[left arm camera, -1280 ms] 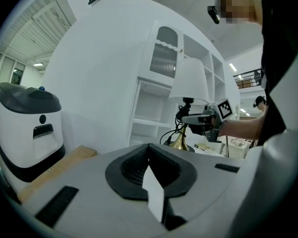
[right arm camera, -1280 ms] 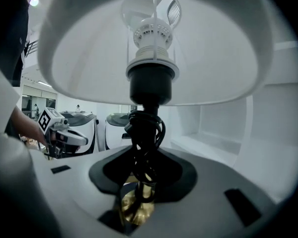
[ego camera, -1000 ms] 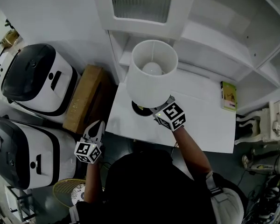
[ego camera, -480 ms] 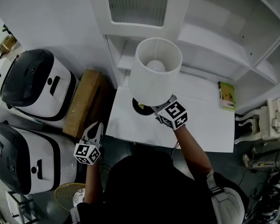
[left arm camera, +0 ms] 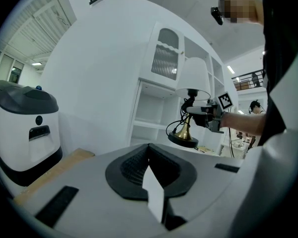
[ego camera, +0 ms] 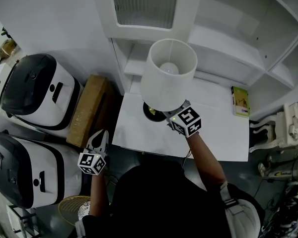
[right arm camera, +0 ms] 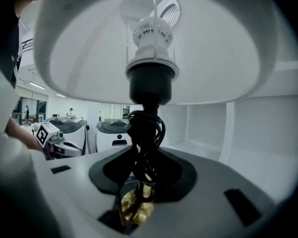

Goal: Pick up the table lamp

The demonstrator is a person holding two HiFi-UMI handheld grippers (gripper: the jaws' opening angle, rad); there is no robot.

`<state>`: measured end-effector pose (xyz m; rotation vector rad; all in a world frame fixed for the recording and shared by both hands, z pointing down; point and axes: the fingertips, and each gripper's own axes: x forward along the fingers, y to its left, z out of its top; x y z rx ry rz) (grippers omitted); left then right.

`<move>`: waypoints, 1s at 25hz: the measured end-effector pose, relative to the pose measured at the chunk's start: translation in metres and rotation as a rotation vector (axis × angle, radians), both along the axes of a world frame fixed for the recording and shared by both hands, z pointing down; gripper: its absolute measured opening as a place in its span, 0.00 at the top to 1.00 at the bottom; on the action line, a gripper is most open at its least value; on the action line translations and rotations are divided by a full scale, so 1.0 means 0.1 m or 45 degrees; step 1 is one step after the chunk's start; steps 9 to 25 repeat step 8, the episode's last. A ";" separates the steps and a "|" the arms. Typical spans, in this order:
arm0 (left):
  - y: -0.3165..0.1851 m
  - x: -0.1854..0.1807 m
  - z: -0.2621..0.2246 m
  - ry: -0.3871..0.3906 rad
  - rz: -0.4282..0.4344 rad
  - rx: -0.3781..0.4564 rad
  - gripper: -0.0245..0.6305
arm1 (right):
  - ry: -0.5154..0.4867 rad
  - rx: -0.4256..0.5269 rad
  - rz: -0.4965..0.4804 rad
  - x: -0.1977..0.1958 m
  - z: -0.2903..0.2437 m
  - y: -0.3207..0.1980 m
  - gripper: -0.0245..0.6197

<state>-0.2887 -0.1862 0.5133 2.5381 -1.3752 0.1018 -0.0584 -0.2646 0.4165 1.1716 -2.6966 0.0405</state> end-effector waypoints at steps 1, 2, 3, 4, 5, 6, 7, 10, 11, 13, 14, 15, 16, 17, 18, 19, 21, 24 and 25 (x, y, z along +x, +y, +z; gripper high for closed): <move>0.00 0.00 0.01 0.000 0.002 -0.001 0.95 | -0.001 -0.001 0.004 0.01 0.00 0.00 0.77; 0.00 0.01 0.01 0.001 0.003 -0.002 0.95 | -0.001 -0.002 0.007 0.02 0.01 -0.01 0.77; 0.00 0.02 0.02 0.001 0.005 -0.003 0.95 | -0.002 -0.004 0.011 0.03 0.01 -0.01 0.77; 0.00 0.03 0.02 0.002 0.006 -0.004 0.95 | -0.003 -0.006 0.014 0.05 0.02 -0.01 0.77; 0.00 0.04 0.02 0.003 0.007 -0.005 0.95 | -0.002 -0.008 0.016 0.06 0.03 -0.01 0.77; 0.00 0.05 0.03 0.003 0.007 -0.006 0.95 | -0.002 -0.010 0.018 0.07 0.03 -0.01 0.77; 0.01 0.06 0.03 0.004 0.007 -0.006 0.95 | 0.000 -0.011 0.020 0.09 0.03 -0.01 0.77; 0.01 0.06 0.03 0.004 0.007 -0.007 0.95 | 0.001 -0.011 0.021 0.10 0.03 -0.01 0.77; 0.01 0.06 0.03 0.004 0.007 -0.007 0.95 | 0.001 -0.011 0.021 0.10 0.03 -0.01 0.77; 0.01 0.06 0.03 0.004 0.007 -0.007 0.95 | 0.001 -0.011 0.021 0.10 0.03 -0.01 0.77; 0.01 0.06 0.03 0.004 0.007 -0.007 0.95 | 0.001 -0.011 0.021 0.10 0.03 -0.01 0.77; 0.01 0.06 0.03 0.004 0.007 -0.007 0.95 | 0.001 -0.011 0.021 0.10 0.03 -0.01 0.77; 0.01 0.06 0.03 0.004 0.007 -0.007 0.95 | 0.001 -0.011 0.021 0.10 0.03 -0.01 0.77; 0.01 0.06 0.03 0.004 0.007 -0.007 0.95 | 0.001 -0.011 0.021 0.10 0.03 -0.01 0.77; 0.01 0.06 0.03 0.004 0.007 -0.007 0.95 | 0.001 -0.011 0.021 0.10 0.03 -0.01 0.77; 0.01 0.06 0.03 0.004 0.007 -0.007 0.95 | 0.001 -0.011 0.021 0.10 0.03 -0.01 0.77; 0.01 0.06 0.03 0.004 0.007 -0.007 0.95 | 0.001 -0.011 0.021 0.10 0.03 -0.01 0.77; 0.01 0.06 0.03 0.004 0.007 -0.007 0.95 | 0.001 -0.011 0.021 0.10 0.03 -0.01 0.77; 0.01 0.06 0.03 0.004 0.007 -0.007 0.95 | 0.001 -0.011 0.021 0.10 0.03 -0.01 0.77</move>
